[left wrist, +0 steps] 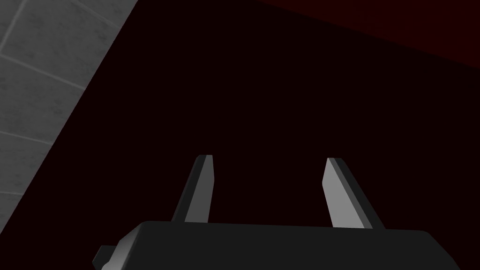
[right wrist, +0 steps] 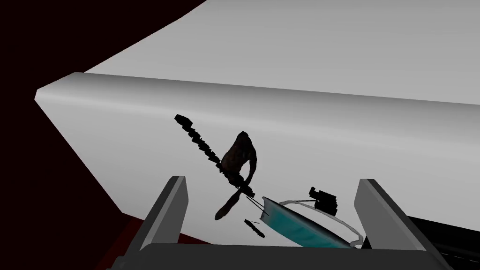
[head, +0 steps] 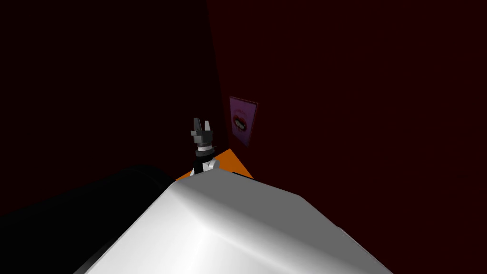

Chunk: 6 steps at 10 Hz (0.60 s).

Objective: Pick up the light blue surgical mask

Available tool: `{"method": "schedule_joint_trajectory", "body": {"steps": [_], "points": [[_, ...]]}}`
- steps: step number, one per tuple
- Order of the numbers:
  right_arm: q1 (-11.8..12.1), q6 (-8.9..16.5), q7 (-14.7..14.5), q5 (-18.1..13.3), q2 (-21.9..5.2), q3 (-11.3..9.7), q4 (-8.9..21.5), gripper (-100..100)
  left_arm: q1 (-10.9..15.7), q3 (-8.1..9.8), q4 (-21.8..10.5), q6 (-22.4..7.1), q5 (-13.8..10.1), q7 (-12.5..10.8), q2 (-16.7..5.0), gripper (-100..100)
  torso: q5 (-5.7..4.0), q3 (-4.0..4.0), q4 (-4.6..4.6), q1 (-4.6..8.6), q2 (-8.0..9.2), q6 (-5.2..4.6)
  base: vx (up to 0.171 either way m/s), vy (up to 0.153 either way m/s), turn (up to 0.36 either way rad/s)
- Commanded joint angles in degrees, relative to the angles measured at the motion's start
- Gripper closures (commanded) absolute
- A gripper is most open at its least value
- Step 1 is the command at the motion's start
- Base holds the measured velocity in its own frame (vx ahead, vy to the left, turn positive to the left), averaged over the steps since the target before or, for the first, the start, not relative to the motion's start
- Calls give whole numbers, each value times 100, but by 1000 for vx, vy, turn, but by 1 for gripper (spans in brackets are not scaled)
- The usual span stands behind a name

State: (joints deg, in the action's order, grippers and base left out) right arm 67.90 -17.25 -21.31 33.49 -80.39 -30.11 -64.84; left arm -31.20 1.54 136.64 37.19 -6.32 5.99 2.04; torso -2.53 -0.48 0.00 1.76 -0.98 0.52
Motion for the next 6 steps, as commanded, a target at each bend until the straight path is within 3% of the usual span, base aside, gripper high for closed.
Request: {"method": "schedule_joint_trajectory", "body": {"steps": [1, 2, 3, 5, 6], "points": [[185, -286, -286, 286, 286, 117, 286, -100, 0, 0, 0, 0, 0, 0, 0, 0, 0, 0, 0, 0, 0, 0, 34, 55, 188], [185, -477, -419, 428, 332, 117, 486, -100, -2, 1, 1, 0, 0, 0, 0, 0, 3, -2, -1, -6, -3, -12, 20, 29, -64], [185, -481, -557, 594, 332, 117, 486, -100, -2, 1, 1, 1, 0, 0, 0, 0, 7, -1, -2, -4, 0, -14, 4, 10, -31], [185, -481, -833, 602, 332, 117, 486, -100, -1, 1, 1, 0, 0, 0, 0, 0, 4, 2, -1, 6, 7, -12, 0, 0, 0], [383, -763, -1040, 885, 615, 195, 757, -100, -1, 1, 1, 0, 0, 0, 0, 0, 3, 3, 0, 9, 7, -12, 27, 60, 371]]}}
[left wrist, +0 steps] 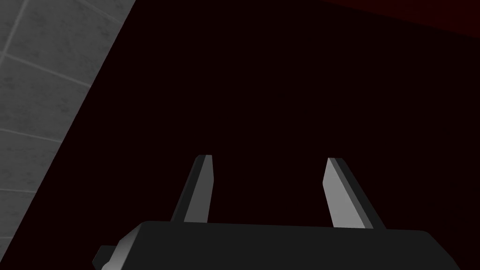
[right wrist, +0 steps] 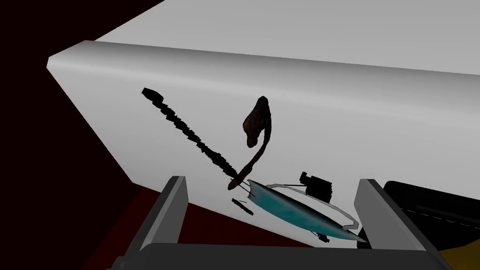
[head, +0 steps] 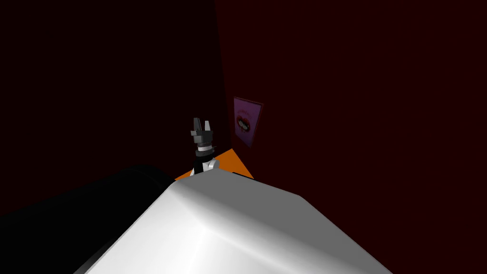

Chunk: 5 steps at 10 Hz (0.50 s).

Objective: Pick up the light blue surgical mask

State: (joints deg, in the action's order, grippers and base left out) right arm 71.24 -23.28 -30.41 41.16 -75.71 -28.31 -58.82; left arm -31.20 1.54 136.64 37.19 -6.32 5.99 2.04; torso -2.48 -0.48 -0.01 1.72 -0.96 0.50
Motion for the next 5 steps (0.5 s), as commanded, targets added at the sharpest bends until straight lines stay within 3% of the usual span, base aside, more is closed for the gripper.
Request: {"method": "schedule_joint_trajectory", "body": {"steps": [1, 3, 5], "points": [[50, -286, -286, 286, 286, 15, 286, -100, 0, 0, 0, 0, 0, 0, 0, 0, 0, 0, 0, 0, 0, 0, 35, 57, 195], [50, -484, -664, 532, 380, 15, 575, -100, -2, 1, 1, 1, 0, 0, 0, 0, 1, 0, 0, 3, 0, -12, 13, 15, -43], [40, -470, -654, 515, 372, 11, 546, -100, -1, 1, 1, 0, 0, 0, 0, 0, -2, 2, 1, 16, 5, -8, 0, 0, 0]]}}
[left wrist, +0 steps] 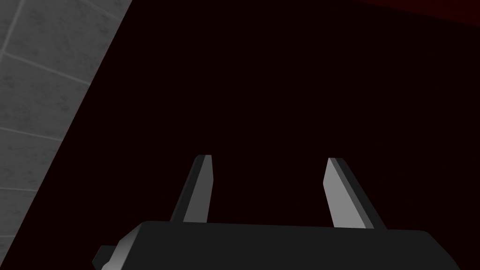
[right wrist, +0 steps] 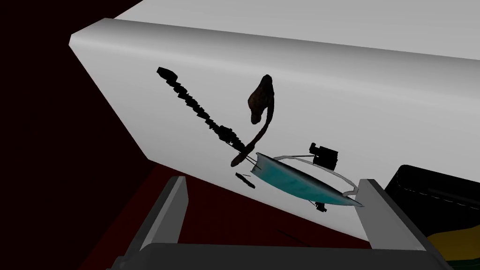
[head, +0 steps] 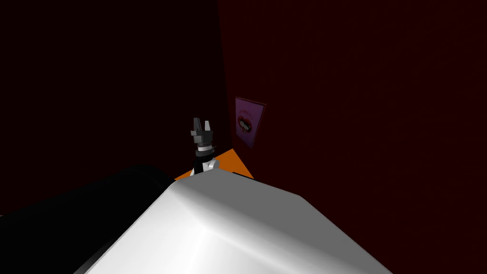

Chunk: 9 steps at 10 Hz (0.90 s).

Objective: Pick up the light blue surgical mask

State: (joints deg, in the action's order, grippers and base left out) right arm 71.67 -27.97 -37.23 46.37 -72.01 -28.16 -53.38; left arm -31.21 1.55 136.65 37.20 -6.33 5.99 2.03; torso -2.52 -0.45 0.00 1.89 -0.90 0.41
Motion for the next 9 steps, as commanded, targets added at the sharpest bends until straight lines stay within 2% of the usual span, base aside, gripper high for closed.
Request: {"method": "schedule_joint_trajectory", "body": {"steps": [1, 5, 6, 7, 8, 9], "points": [[0, 0, 0, 0, 0, 0, 0, 100, 0, 0, 0, 0, 0, 0, 0, 0, 0, 0, 0, 0, 0, 0, 0, 0, 0], [0, 5, 0, 0, -3, 2, 5, 100, 0, 0, 0, 0, 0, 0, 0, 0, -5, 5, 3, 7, 6, -3, 1, 1, 1], [1, 7, -1, 0, -4, 2, 7, 0, 0, 0, 0, 0, 0, 0, 0, 0, -7, 5, 4, 8, 7, -3, 0, 0, 0], [-192, 294, 285, -286, -290, -78, -279, 100, 0, 0, 0, 0, 0, 0, 0, 0, -7, 6, 4, 9, 7, -3, -24, -52, -339], [-192, 434, 380, -422, -454, -78, -468, 100, -1, 1, 0, 0, 0, 0, 0, 0, -14, 9, 5, 22, 14, -18, -38, -58, -221], [-192, 590, 545, -598, -506, -78, -656, 100, 0, 0, 0, 0, 0, 0, 0, 0, -15, 14, 8, 31, 21, -6, -28, -35, 30]]}}
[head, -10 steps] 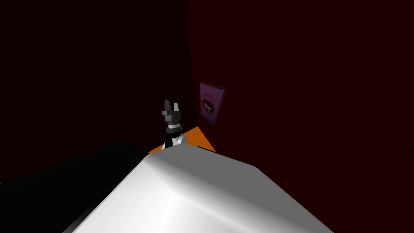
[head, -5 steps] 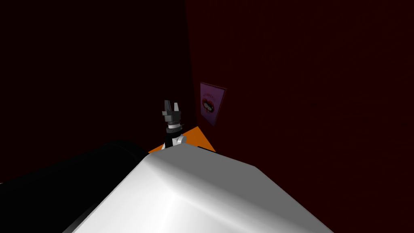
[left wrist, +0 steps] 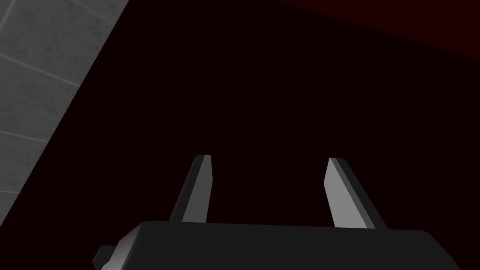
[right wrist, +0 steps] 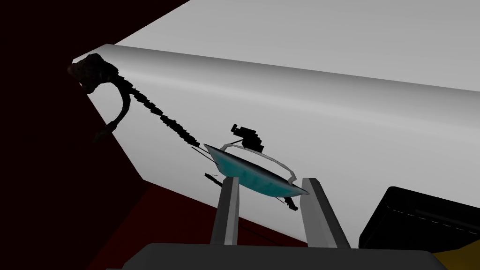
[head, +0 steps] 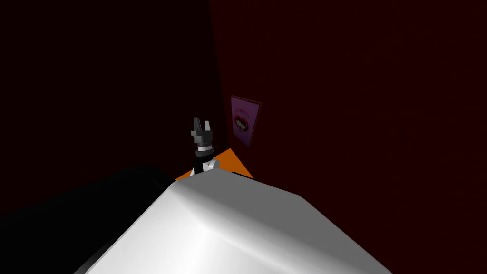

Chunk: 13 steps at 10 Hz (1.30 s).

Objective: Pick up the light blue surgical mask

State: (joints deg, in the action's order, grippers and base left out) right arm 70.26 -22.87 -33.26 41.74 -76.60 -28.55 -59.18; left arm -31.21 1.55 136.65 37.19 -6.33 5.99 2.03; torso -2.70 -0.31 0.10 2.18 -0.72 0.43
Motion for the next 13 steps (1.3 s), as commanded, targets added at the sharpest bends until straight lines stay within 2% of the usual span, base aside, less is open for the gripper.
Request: {"method": "schedule_joint_trajectory", "body": {"steps": [1, 2, 3, 5, 7, 8, 9, 10, 12, 13], "points": [[-51, 80, 286, -223, -46, -39, -79, 100, 0, 0, 0, 0, 0, 0, 0, 0, 0, 0, 0, 0, 0, 0, -9, -13, 53], [-51, 80, 361, -223, -46, -39, -79, 100, 0, 0, 0, 0, 0, 0, 0, 0, 1, -2, -1, -5, -4, -2, 0, 0, 0], [-248, 381, 550, -475, -333, -116, -384, 100, -1, 0, 0, 0, 0, 0, 0, 0, 2, -4, -2, -10, -7, -6, -25, -59, -335], [-248, 684, 878, -826, -562, -116, -690, 100, -1, 0, 0, 0, 0, 0, 0, 0, -18, 10, 3, 17, 17, -29, -23, -43, -98], [-248, 686, 1170, -921, -562, -116, -770, 100, 0, 0, 0, 0, 0, 0, 0, 0, -31, 13, 10, 6, 16, -22, -4, -3, 12], [-446, 970, 1365, -1180, -872, -194, -1016, 100, 0, 0, 0, 0, 0, 0, 0, 0, -45, 14, 14, 4, 14, -23, -28, -52, -319], [-446, 1139, 1538, -1359, -1033, -194, -1162, 100, -1, 1, 1, 0, 0, 0, 0, 0, -58, 18, 16, 23, 20, -36, -28, -52, -206], [-446, 1291, 1689, -1523, -1078, -194, -1382, 100, -1, 0, 0, 0, 0, 0, 0, 0, -59, 23, 17, 30, 28, -34, -12, -25, -6], [-446, 1291, 1979, -1619, -1078, -194, -1460, 100, 0, 0, 0, 0, 0, 0, 0, 0, -75, 23, 23, 21, 22, -25, -1, -6, 17], [-644, 1609, 2178, -1895, -1362, -272, -1698, 100, 0, 0, 0, 0, 0, 0, 0, 0, -86, 23, 26, 19, 20, -24, -19, -38, -349]]}}
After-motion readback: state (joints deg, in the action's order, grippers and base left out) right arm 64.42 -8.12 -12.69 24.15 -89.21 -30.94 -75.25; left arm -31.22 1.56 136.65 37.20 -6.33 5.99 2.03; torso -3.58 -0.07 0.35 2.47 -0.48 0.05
